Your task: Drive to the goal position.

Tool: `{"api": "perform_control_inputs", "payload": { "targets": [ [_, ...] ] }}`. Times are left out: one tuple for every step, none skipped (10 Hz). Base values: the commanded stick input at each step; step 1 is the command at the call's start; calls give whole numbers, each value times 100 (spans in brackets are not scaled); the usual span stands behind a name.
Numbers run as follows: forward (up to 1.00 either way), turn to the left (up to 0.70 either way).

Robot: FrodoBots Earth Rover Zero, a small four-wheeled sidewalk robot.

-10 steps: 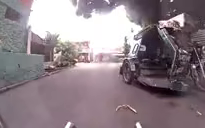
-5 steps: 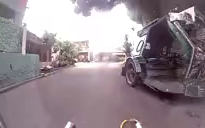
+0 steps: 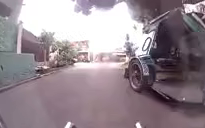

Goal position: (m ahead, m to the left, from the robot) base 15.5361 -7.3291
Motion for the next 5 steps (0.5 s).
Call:
{"api": "perform_control_inputs", "payload": {
  "targets": [
    [70,12],
    [70,13],
    [70,12],
    [70,0],
    [70,0]
  ]
}}
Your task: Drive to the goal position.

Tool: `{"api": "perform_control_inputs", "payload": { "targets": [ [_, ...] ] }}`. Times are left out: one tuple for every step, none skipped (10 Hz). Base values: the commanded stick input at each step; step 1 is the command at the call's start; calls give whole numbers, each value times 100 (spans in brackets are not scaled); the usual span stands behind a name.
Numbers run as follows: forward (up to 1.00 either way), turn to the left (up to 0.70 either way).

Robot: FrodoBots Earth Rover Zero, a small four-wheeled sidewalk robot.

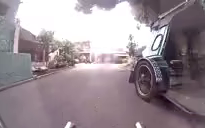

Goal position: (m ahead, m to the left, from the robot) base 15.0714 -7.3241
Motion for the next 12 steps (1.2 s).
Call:
{"api": "perform_control_inputs", "payload": {
  "targets": [
    [70,0],
    [70,0],
    [70,0],
    [70,0],
    [70,3],
    [70,6],
    [70,9],
    [70,12],
    [70,1],
    [70,0],
    [70,0],
    [70,0]
  ]
}}
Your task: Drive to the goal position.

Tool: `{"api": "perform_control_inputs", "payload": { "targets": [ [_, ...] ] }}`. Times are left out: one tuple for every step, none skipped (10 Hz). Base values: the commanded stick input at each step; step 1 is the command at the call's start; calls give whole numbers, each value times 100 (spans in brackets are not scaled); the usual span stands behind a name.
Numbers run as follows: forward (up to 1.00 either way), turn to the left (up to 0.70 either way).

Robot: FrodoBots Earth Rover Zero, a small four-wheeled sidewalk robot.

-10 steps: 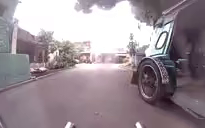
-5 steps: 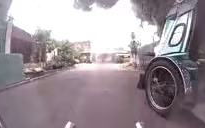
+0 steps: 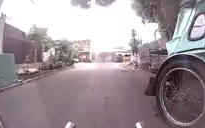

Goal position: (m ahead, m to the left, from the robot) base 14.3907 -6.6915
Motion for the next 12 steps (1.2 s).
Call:
{"api": "perform_control_inputs", "payload": {
  "targets": [
    [70,0],
    [70,-1],
    [70,-4],
    [70,-7],
    [70,-10],
    [70,-11],
    [70,-5],
    [70,0],
    [70,0],
    [70,-1],
    [70,-1],
    [70,-1]
  ]
}}
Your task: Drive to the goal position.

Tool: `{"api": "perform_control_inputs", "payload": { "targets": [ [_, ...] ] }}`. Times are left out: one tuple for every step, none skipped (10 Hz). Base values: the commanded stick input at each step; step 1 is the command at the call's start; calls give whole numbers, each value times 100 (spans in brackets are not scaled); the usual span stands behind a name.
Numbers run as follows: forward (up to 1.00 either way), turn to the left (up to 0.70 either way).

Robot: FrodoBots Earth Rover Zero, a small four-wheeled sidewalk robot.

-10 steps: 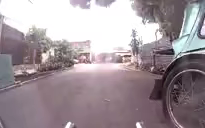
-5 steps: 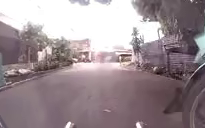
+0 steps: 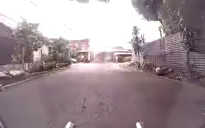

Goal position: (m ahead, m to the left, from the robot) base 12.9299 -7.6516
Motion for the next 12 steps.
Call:
{"api": "perform_control_inputs", "payload": {
  "targets": [
    [70,0],
    [70,0],
    [70,0],
    [70,0],
    [70,0],
    [70,-2],
    [70,-6],
    [70,-10],
    [70,-14],
    [70,-12],
    [70,-9],
    [70,-5]
  ]
}}
